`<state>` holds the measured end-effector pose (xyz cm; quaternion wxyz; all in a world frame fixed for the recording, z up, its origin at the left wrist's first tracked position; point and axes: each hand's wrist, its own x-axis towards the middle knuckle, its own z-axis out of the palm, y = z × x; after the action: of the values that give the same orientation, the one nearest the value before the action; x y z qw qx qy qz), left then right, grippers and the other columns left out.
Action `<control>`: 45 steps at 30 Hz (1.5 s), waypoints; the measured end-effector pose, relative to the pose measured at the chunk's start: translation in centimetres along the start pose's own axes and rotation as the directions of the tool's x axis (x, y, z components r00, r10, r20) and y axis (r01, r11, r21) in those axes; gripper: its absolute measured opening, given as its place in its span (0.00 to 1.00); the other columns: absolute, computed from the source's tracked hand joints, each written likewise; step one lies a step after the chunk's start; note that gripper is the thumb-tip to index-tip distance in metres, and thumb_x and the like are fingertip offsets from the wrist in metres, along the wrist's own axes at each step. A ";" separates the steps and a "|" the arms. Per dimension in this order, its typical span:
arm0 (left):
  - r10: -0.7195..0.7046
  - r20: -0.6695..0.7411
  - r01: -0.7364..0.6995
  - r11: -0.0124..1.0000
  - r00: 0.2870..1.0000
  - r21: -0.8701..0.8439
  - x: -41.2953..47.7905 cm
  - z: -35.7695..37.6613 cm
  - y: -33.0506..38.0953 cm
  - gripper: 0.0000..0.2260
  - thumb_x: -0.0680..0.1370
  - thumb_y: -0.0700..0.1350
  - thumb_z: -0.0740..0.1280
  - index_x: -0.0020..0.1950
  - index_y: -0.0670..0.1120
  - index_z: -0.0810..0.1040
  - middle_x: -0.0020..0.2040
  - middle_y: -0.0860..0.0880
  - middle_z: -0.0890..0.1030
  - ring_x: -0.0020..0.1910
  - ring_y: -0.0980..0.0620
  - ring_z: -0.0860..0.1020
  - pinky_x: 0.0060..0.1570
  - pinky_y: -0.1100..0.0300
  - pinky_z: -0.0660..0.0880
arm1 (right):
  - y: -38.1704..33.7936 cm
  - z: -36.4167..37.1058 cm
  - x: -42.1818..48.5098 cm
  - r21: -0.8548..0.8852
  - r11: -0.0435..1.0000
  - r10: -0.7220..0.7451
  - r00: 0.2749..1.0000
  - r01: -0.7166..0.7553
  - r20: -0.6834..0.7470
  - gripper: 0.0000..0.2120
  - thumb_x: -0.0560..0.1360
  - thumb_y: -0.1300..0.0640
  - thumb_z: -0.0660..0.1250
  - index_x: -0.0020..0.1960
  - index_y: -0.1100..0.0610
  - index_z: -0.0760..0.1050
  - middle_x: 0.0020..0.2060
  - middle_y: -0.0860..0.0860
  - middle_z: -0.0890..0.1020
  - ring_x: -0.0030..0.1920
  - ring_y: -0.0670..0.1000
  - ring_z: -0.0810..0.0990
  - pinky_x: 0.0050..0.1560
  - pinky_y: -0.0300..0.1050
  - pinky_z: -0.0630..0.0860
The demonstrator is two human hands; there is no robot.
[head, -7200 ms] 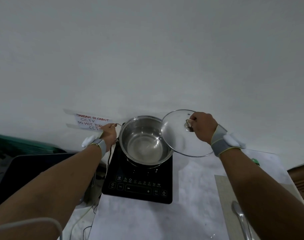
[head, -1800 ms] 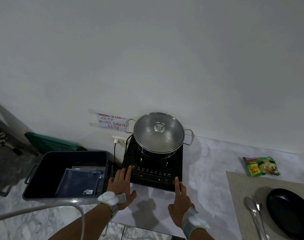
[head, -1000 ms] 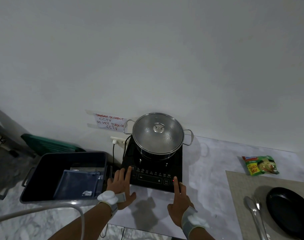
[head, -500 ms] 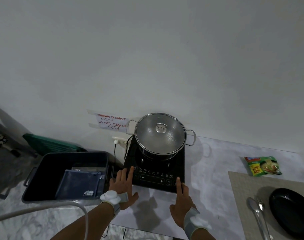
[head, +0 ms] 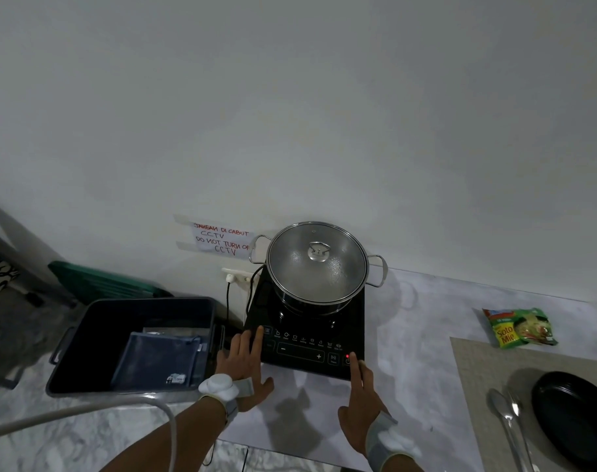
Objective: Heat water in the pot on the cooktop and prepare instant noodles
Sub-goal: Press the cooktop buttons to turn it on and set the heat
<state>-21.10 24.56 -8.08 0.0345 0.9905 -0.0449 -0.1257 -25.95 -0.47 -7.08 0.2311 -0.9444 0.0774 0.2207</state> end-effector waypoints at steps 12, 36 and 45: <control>0.003 -0.012 -0.003 0.999 1.000 0.036 0.7 0.1 0.1 0.46 0.70 0.66 0.59 0.79 0.52 0.39 0.75 0.43 0.59 0.71 0.41 0.62 0.65 0.46 0.66 | -0.2 0.0 0.1 -0.012 1.000 0.020 1.000 -0.020 -0.001 0.48 0.74 0.60 0.63 0.76 0.43 0.29 0.79 0.47 0.44 0.53 0.50 0.79 0.42 0.39 0.74; -0.024 -0.021 0.024 1.000 0.999 -0.001 1.1 0.8 0.4 0.47 0.68 0.67 0.59 0.79 0.52 0.38 0.75 0.45 0.58 0.73 0.41 0.60 0.66 0.45 0.65 | -0.4 0.0 0.3 -0.032 0.999 0.019 1.000 -0.020 -0.022 0.48 0.74 0.58 0.62 0.77 0.43 0.29 0.79 0.48 0.44 0.54 0.52 0.79 0.44 0.41 0.77; -0.034 -0.029 0.033 0.999 0.999 -0.011 1.3 1.4 0.2 0.48 0.67 0.68 0.58 0.78 0.54 0.36 0.76 0.43 0.59 0.73 0.40 0.60 0.65 0.43 0.65 | -0.5 0.0 0.4 -0.028 0.999 0.030 1.000 -0.031 -0.006 0.48 0.74 0.59 0.63 0.76 0.42 0.28 0.79 0.47 0.42 0.56 0.52 0.79 0.49 0.44 0.80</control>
<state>-20.23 24.16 -9.78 0.0380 0.9926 -0.0271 -0.1120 -25.48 -0.11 -7.04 0.2141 -0.9469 0.0894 0.2225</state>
